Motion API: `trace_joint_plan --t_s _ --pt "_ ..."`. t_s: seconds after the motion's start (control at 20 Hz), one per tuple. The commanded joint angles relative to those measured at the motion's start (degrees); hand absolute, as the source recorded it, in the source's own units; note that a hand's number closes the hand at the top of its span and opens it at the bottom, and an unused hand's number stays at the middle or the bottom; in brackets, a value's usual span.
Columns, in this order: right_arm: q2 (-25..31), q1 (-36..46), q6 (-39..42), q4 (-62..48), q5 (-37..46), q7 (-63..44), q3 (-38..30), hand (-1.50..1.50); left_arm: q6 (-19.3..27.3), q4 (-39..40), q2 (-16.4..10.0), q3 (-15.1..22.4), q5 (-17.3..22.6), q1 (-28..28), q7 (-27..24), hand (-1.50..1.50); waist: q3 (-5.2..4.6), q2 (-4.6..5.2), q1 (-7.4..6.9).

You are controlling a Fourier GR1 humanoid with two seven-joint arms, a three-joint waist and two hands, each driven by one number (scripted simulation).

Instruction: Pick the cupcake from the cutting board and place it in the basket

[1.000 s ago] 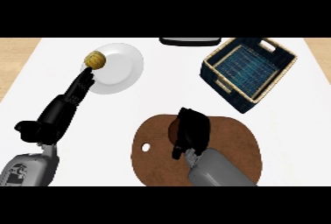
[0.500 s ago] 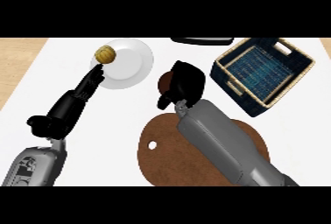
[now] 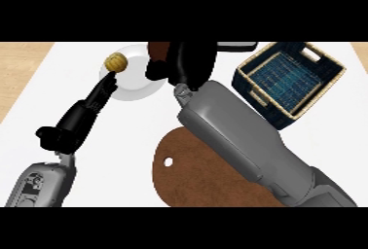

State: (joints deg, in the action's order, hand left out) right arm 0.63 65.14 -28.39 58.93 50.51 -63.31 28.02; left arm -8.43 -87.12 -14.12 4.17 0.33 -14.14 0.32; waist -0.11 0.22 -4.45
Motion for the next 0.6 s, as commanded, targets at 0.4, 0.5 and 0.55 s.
trace_joint_plan --t_s 0.4,0.5,0.55 --pt "-0.6 16.53 0.73 -9.25 8.03 -21.1 -5.11 1.5 -0.54 -0.41 -1.19 -1.92 0.51 3.24 -1.34 0.0 -0.07 -0.57 1.9" --pt "-0.6 17.47 -1.01 -14.24 8.66 -18.4 -8.65 1.5 1.7 0.09 0.3 -1.08 -1.3 1.14 -0.18 0.0 -0.03 -0.03 2.28" --pt "-0.57 17.09 -1.76 -14.78 9.73 -16.66 -10.71 1.5 0.66 -1.16 0.07 -1.6 0.16 2.39 -0.4 0.0 0.02 -0.18 2.84"
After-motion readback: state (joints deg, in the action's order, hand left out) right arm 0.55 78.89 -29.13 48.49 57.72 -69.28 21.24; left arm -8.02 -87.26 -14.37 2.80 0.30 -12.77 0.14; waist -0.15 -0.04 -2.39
